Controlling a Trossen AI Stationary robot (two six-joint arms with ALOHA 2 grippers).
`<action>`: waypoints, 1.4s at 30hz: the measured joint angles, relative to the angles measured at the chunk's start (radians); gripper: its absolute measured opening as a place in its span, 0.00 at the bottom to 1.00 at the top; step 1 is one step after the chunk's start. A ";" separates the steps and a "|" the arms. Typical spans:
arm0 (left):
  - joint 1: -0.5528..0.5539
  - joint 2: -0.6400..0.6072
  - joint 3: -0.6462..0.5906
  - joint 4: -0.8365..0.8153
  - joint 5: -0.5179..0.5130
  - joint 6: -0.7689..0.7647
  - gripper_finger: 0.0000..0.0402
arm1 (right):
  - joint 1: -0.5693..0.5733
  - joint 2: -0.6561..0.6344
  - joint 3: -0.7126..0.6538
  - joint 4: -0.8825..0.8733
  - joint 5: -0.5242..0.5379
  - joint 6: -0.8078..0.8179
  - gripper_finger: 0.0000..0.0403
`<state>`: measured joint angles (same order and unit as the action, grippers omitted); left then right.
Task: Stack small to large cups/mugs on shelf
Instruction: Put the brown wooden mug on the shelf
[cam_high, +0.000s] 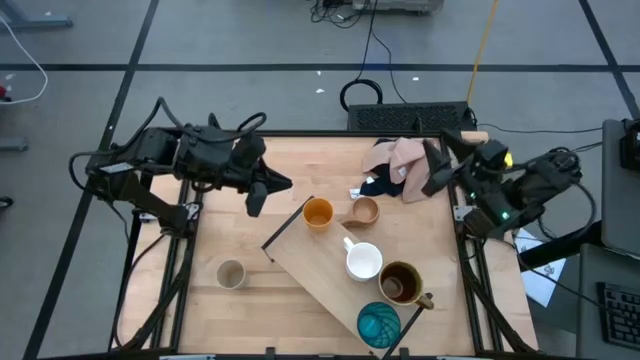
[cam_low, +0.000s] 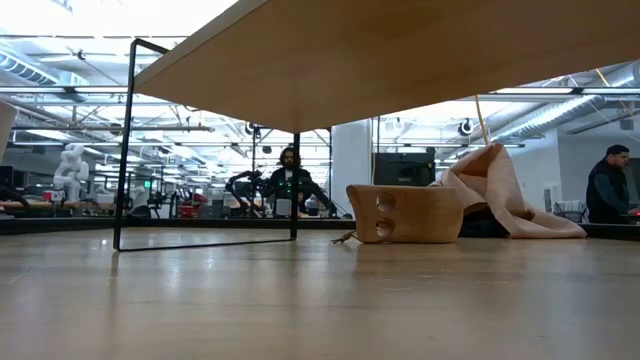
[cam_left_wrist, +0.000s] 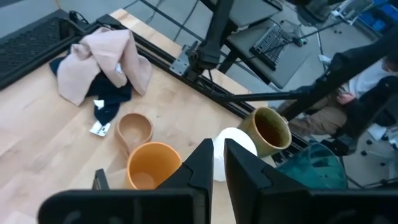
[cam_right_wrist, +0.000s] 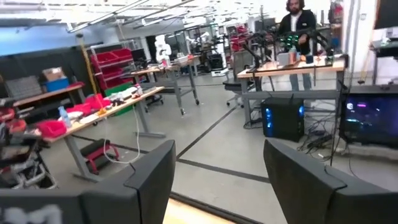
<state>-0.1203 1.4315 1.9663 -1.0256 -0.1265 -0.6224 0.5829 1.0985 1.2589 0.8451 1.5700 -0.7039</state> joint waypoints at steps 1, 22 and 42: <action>0.006 0.000 0.000 0.000 0.000 0.000 0.09 | -0.003 0.000 0.016 -0.008 0.000 0.001 0.58; 0.079 0.000 0.000 0.103 0.060 0.077 0.09 | -0.302 -0.050 0.110 -0.399 -0.236 0.183 0.25; 0.073 0.000 0.000 0.101 0.130 0.060 0.09 | -0.183 -0.128 0.114 -0.597 -0.267 0.401 0.24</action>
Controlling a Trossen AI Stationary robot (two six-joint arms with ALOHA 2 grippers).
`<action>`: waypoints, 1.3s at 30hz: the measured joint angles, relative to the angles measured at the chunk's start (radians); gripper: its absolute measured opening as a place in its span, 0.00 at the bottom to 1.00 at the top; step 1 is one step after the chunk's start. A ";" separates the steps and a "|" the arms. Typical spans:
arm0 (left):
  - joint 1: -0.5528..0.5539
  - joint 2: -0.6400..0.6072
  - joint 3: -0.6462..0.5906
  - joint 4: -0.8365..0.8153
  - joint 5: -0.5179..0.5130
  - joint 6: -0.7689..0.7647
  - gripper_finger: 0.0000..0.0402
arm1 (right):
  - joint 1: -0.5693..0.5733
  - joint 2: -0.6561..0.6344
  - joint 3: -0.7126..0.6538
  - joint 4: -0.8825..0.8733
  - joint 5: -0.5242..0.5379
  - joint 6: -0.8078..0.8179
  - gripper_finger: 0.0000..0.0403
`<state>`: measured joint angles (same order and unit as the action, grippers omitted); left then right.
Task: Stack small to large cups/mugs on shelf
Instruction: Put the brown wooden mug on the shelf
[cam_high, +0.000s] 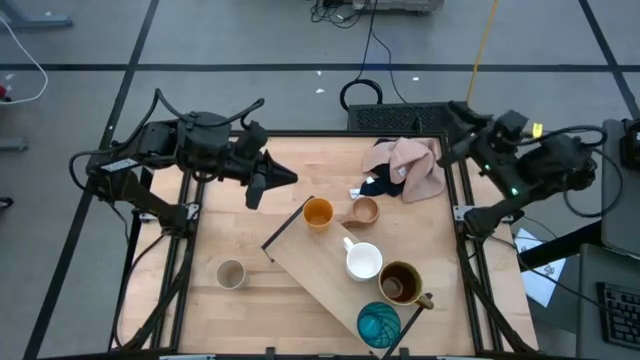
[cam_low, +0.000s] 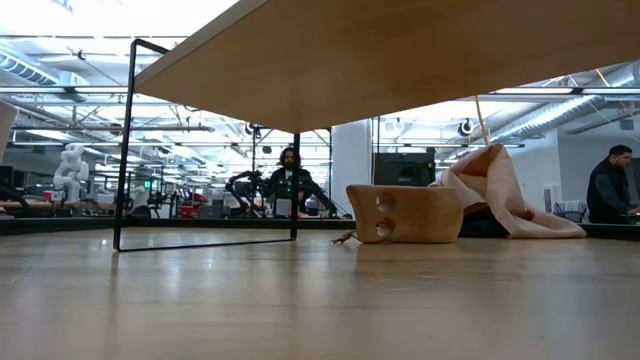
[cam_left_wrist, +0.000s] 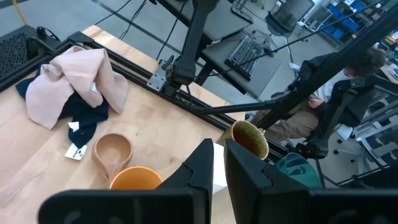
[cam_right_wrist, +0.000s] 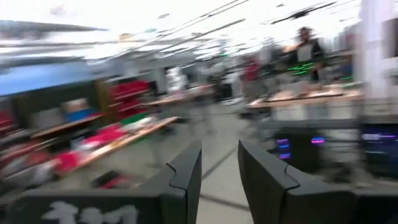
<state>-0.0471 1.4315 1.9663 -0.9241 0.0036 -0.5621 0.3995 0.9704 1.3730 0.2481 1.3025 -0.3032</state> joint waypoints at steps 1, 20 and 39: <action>0.000 0.000 0.000 0.000 0.000 0.000 0.09 | 0.013 -0.011 0.013 -0.110 -0.050 0.085 0.24; 0.018 0.000 0.000 -0.001 0.005 -0.027 0.09 | -0.676 0.123 0.090 -1.153 -1.280 0.963 0.24; 0.016 0.000 0.000 -0.006 -0.011 -0.070 0.09 | -0.665 0.317 -0.100 -1.191 -1.319 0.858 0.24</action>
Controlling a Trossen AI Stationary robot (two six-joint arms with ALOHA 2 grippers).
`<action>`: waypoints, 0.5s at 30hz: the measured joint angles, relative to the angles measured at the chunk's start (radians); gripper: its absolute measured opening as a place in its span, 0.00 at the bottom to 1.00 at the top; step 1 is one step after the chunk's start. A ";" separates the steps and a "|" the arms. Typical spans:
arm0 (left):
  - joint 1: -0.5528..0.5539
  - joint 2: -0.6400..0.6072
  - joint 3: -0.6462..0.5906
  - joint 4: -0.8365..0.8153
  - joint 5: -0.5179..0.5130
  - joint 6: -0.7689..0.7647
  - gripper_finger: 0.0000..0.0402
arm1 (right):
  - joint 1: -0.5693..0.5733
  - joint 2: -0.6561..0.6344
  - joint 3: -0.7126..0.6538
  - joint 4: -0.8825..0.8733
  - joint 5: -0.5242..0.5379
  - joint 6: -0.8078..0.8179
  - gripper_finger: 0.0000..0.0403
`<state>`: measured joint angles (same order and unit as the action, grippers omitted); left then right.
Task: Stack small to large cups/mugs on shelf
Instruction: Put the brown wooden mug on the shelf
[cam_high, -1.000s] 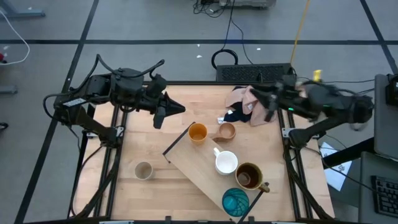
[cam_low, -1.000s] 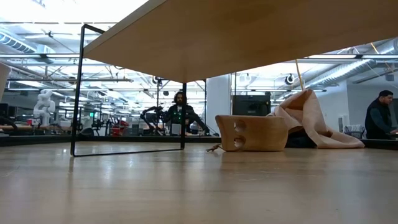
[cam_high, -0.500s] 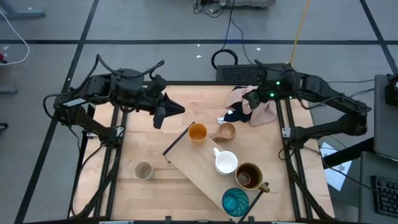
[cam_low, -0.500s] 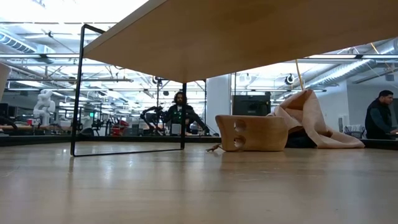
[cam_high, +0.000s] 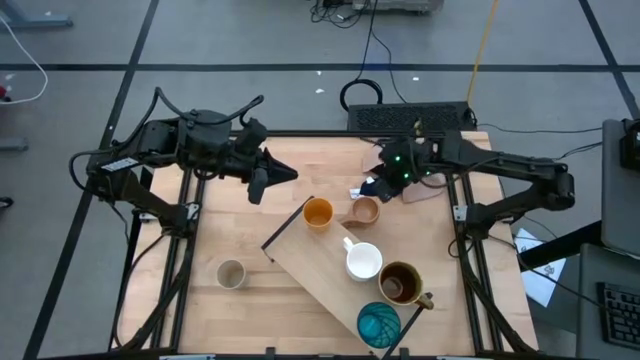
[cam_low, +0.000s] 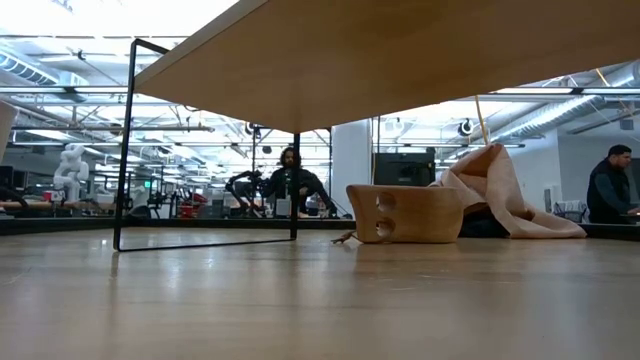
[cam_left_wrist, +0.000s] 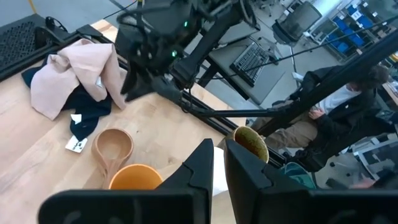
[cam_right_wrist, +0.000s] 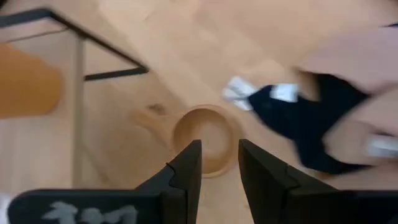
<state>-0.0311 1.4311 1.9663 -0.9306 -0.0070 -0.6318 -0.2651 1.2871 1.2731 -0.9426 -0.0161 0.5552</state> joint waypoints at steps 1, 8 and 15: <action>0.000 0.000 0.000 0.000 -0.002 -0.003 0.09 | 0.002 0.001 -0.016 0.024 -0.023 0.002 0.24; 0.004 0.000 0.000 0.001 -0.036 -0.006 0.09 | 0.006 0.001 -0.136 0.189 -0.189 0.035 0.24; 0.027 0.000 0.000 0.002 -0.039 -0.032 0.09 | 0.002 0.001 -0.223 0.284 -0.198 0.018 0.24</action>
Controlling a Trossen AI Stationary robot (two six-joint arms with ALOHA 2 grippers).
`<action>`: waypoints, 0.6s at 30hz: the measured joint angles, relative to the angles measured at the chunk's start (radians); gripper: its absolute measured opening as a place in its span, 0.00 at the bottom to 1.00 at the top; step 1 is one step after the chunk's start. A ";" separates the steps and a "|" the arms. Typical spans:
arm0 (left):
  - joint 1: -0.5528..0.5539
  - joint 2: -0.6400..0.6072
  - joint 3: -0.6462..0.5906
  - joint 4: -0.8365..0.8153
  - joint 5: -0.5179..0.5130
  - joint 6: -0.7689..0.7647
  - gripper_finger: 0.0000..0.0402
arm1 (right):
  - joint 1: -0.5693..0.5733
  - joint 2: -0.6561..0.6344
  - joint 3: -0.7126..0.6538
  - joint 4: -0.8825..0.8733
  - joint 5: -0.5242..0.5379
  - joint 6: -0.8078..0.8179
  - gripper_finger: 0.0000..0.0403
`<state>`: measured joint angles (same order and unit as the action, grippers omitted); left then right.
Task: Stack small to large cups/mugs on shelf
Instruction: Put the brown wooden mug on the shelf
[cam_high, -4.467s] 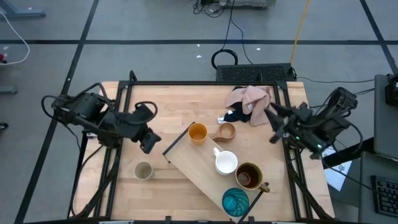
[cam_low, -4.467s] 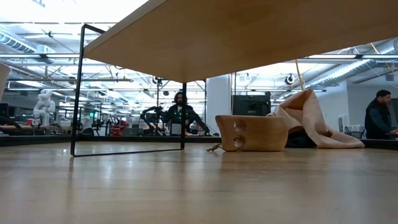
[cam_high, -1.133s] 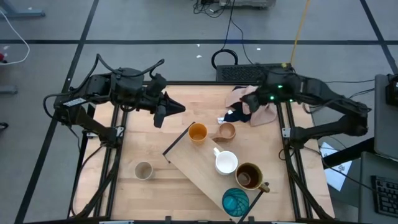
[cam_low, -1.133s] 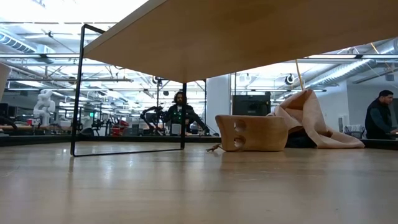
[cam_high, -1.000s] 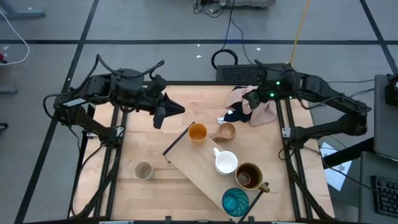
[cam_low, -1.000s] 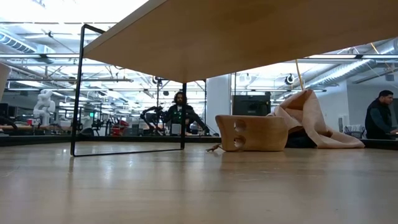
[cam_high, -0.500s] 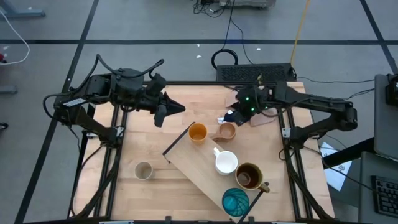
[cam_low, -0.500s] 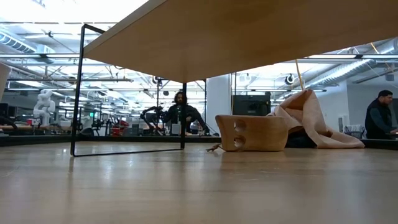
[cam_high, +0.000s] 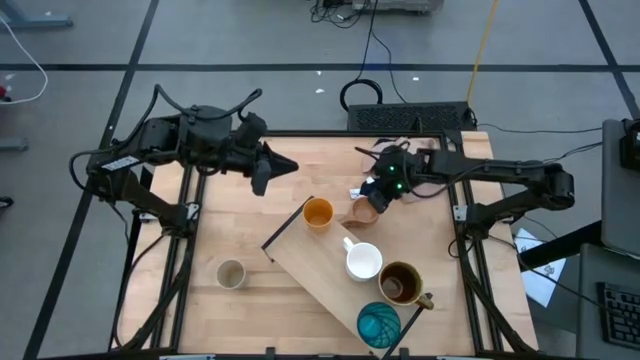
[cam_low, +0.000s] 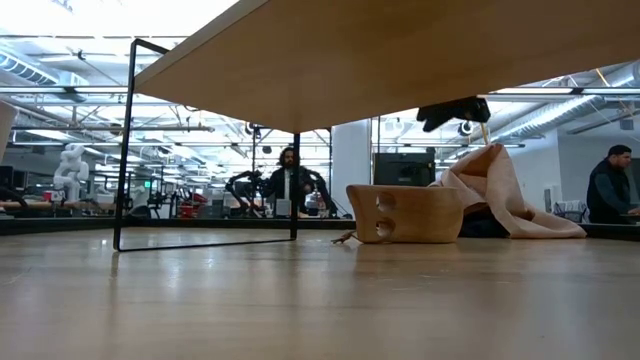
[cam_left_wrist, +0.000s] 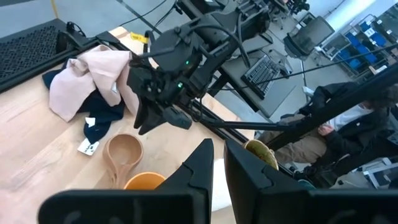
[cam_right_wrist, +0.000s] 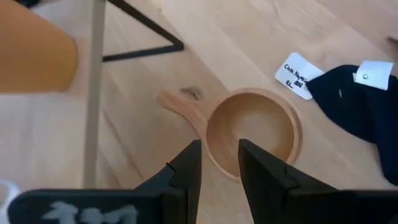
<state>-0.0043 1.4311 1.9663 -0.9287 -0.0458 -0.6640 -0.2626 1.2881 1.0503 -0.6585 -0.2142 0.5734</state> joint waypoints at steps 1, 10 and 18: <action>0.002 0.000 0.000 0.000 0.000 0.000 0.09 | 0.000 0.000 -0.009 0.001 0.000 -0.009 0.24; 0.005 0.006 0.000 0.011 -0.001 0.000 0.09 | -0.013 0.003 -0.036 -0.034 0.000 -0.039 0.26; 0.005 0.007 0.000 0.018 -0.008 -0.019 0.09 | -0.013 0.003 -0.036 0.042 0.013 -0.140 0.47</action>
<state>0.0008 1.4381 1.9667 -0.9109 -0.0540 -0.6828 -0.2752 1.2911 1.0145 -0.6164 -0.2016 0.4331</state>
